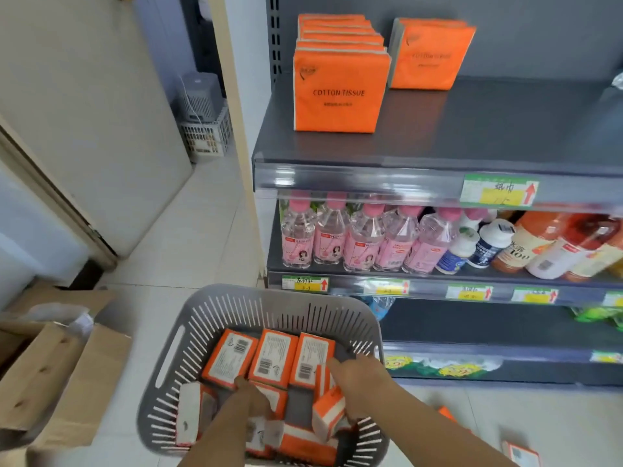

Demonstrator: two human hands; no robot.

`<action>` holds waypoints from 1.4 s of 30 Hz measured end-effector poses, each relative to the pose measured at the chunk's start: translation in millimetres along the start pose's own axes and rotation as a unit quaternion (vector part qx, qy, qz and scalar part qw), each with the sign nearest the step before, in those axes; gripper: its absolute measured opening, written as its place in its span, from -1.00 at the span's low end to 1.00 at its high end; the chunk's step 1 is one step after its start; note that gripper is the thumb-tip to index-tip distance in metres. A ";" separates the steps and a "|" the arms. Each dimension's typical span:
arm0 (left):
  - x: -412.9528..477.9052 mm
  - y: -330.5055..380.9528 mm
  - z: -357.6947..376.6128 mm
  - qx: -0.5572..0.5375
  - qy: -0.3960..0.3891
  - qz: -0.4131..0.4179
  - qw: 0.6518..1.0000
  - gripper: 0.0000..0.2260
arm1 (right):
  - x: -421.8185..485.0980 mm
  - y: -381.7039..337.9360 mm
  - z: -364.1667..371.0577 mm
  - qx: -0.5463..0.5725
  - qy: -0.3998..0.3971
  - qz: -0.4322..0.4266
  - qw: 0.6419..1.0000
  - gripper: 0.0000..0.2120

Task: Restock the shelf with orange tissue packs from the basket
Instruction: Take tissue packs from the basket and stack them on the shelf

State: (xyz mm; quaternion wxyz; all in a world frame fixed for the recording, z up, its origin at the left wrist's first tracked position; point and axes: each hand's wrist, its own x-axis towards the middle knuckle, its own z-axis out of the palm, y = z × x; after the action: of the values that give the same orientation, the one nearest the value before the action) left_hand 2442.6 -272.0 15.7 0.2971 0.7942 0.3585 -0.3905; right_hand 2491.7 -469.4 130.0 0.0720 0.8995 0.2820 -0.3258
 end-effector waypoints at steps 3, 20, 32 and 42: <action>1.4 5.6 -1.5 -0.002 -0.047 0.039 0.998 -0.20 | -1.8 4.1 0.8 -0.011 -0.010 0.015 1.000 -0.40; -70.2 41.3 -78.1 -0.296 -0.227 0.155 0.915 -0.53 | 5.4 24.3 -35.1 0.218 0.017 0.038 0.975 -0.59; -193.1 67.5 -143.0 -0.304 -0.286 0.295 0.860 -0.34 | -88.6 52.0 -133.6 0.425 -0.108 0.009 0.899 -0.67; -338.5 134.9 -226.7 -0.346 -0.206 0.486 0.776 -0.47 | -184.1 79.8 -241.2 0.571 0.002 -0.210 0.794 -0.44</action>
State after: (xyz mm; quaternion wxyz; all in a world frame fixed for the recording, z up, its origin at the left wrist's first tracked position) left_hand 2494.7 -292.1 441.2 0.7689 0.6069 -0.0341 -0.1983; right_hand 2551.8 -544.9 428.6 -0.5252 0.6965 0.2266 -0.4331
